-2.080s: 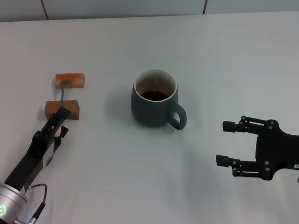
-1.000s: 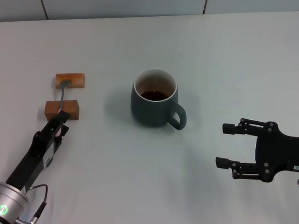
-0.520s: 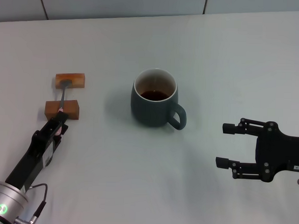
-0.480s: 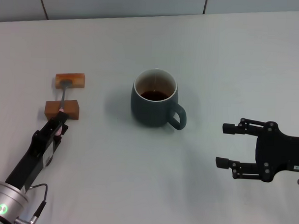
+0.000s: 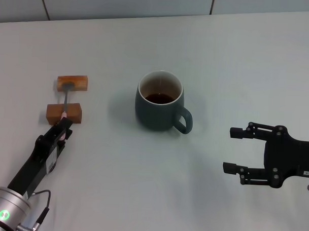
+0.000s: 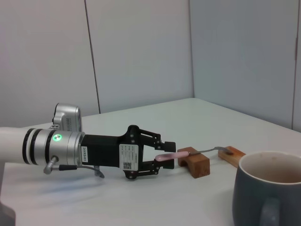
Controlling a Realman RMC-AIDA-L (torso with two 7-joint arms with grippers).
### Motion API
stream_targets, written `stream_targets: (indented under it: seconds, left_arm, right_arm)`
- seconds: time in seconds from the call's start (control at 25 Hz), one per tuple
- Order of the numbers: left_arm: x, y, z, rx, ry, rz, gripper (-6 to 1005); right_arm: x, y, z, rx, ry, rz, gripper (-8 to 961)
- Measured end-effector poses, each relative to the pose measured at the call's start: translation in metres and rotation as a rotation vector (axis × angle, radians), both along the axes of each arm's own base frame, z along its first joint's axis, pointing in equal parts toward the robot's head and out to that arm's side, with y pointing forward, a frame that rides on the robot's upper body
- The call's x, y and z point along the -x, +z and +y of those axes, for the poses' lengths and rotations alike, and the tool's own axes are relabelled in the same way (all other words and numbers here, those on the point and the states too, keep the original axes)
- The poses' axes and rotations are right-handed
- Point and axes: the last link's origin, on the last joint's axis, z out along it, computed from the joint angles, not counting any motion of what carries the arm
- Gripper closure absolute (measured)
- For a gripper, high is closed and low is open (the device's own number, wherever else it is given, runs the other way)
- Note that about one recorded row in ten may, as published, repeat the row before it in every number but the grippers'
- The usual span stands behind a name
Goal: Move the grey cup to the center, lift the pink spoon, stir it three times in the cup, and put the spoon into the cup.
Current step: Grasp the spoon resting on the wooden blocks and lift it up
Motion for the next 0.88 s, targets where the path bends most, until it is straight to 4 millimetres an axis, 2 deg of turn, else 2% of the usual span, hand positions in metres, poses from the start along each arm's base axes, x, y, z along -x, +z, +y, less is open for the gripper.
stream_targets:
  seconds: [0.52, 0.88]
  left_arm:
    - [0.0009, 0.0004, 0.0015, 0.003, -0.003, 0.012, 782]
    - [-0.0013, 0.0023, 0.0058, -0.001, -0.034, 0.032, 842]
  right_arm:
    - [0.0004, 0.0000, -0.0004, 0.003, 0.001, 0.002, 171]
    - [-0.0001, 0.0000, -0.0007, 0.002, -0.001, 0.002, 171]
